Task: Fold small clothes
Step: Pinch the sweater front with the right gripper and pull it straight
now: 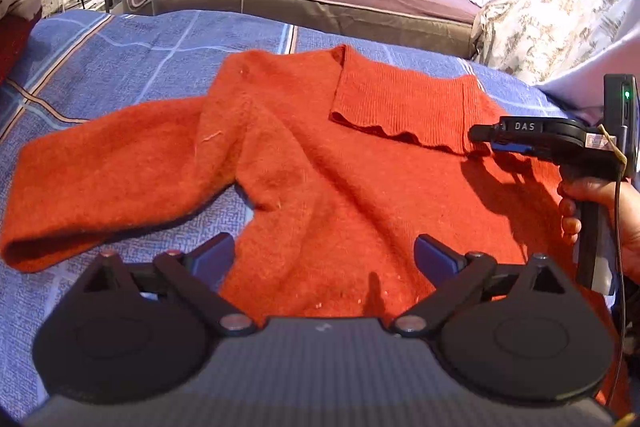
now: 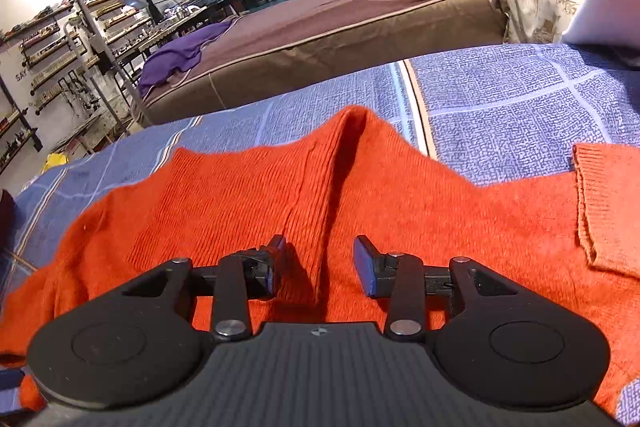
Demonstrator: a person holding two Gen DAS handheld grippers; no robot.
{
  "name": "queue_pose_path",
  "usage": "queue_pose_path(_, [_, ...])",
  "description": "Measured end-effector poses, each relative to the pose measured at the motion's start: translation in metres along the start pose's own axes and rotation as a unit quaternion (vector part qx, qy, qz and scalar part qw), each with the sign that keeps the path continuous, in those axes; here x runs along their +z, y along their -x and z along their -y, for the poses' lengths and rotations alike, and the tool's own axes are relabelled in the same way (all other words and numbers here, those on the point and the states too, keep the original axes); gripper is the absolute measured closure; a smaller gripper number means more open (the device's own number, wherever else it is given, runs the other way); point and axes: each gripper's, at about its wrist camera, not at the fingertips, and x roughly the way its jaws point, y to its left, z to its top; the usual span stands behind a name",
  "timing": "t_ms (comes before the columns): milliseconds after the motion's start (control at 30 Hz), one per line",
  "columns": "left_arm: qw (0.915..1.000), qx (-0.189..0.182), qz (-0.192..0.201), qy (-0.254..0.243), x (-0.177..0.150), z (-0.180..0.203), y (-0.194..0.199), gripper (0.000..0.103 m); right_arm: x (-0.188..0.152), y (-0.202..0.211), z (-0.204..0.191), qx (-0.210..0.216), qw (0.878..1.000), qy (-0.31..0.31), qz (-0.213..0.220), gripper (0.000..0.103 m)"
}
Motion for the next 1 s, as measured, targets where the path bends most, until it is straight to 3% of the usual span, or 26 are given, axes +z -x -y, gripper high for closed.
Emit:
queue_pose_path(33, [1.0, 0.002, -0.003, -0.004, -0.002, 0.001, 0.0, 0.005, -0.002, -0.001, -0.005, 0.005, 1.0, 0.013, -0.004, 0.04])
queue_pose_path(67, [1.0, 0.002, -0.007, -0.006, -0.004, 0.0, 0.001, 0.005, -0.004, -0.003, -0.007, 0.012, 1.0, 0.019, -0.011, 0.05])
queue_pose_path(167, [0.9999, -0.001, -0.016, 0.0, -0.009, -0.002, 0.002, 0.005, -0.005, -0.006, -0.01, 0.017, 0.999, 0.027, -0.013, 0.094])
queue_pose_path(433, [0.9996, 0.001, -0.025, 0.01, -0.013, -0.009, 0.002, 0.005, 0.028, -0.011, 0.021, -0.054, 0.998, -0.002, 0.009, 0.096])
queue_pose_path(500, [0.9995, -0.001, -0.029, 0.008, -0.012, -0.008, 0.001, 0.005, 0.03, -0.019, 0.02, -0.033, 0.999, 0.002, -0.023, 0.096])
queue_pose_path(633, [0.9995, 0.0, -0.03, 0.007, -0.012, -0.008, 0.001, 0.005, 0.019, -0.019, 0.006, -0.021, 0.998, 0.04, -0.034, 0.095])
queue_pose_path(700, [0.9995, 0.0, -0.032, 0.008, -0.011, -0.008, 0.001, 0.005, 0.018, -0.017, 0.01, -0.016, 0.999, 0.024, -0.037, 0.095])
queue_pose_path(767, [0.9995, 0.001, -0.032, 0.007, -0.011, -0.009, 0.002, 0.005, 0.021, -0.008, 0.018, 0.011, 1.0, -0.015, -0.021, 0.095])
queue_pose_path(833, [0.9995, 0.003, -0.031, 0.008, -0.011, -0.011, 0.002, 0.004, 0.026, 0.004, 0.034, 0.075, 0.993, -0.086, 0.006, 0.095])
queue_pose_path(933, [0.9993, 0.004, -0.034, 0.013, -0.01, -0.011, 0.0, 0.004, 0.023, 0.003, 0.065, 0.172, 0.962, -0.211, -0.004, 0.095])
queue_pose_path(967, [0.9993, 0.002, -0.033, 0.015, -0.009, -0.01, -0.002, 0.004, 0.019, 0.0, 0.068, 0.161, 0.962, -0.22, -0.023, 0.095])
queue_pose_path(1000, [0.9994, -0.005, -0.029, 0.02, -0.005, -0.01, -0.002, 0.004, 0.016, -0.003, 0.066, 0.113, 0.973, -0.197, -0.046, 0.095])
